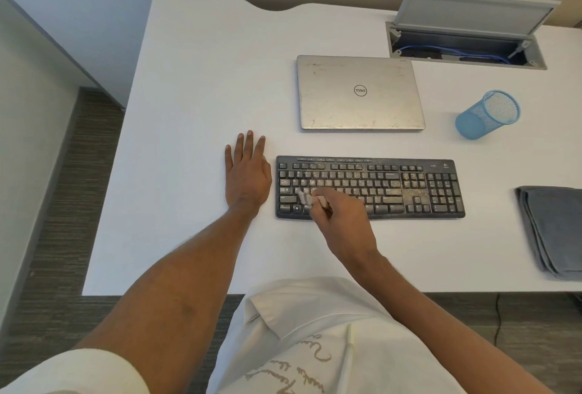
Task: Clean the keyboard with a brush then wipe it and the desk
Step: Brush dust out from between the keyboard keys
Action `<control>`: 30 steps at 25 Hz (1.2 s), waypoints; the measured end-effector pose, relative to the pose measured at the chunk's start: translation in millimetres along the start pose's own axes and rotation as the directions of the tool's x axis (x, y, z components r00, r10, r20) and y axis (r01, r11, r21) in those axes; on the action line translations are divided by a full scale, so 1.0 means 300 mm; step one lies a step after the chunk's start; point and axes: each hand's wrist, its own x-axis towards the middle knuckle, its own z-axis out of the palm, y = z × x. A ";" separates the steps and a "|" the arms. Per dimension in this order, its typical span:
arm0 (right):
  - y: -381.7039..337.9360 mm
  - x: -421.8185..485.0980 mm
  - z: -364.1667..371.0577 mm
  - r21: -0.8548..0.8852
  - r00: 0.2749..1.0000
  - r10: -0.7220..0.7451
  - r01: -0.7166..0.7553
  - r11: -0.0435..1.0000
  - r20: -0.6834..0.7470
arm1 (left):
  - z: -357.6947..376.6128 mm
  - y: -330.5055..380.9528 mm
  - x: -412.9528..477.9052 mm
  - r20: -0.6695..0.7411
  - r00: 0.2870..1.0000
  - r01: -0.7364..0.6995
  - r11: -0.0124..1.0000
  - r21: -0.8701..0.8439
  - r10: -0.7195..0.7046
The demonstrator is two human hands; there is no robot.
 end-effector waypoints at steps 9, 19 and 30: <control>0.015 -0.024 0.011 0.016 0.999 0.033 -0.033 0.999 0.029 | -0.005 0.002 0.001 -0.001 1.000 0.002 1.000 -0.009 -0.002; 0.037 -0.044 -0.003 0.058 0.998 0.055 -0.057 0.997 0.028 | -0.002 0.002 -0.004 -0.002 1.000 0.003 1.000 -0.008 -0.003; 0.063 -0.052 -0.010 0.037 1.000 0.028 -0.028 0.999 0.002 | -0.007 0.004 -0.005 0.000 1.000 0.006 1.000 -0.012 -0.006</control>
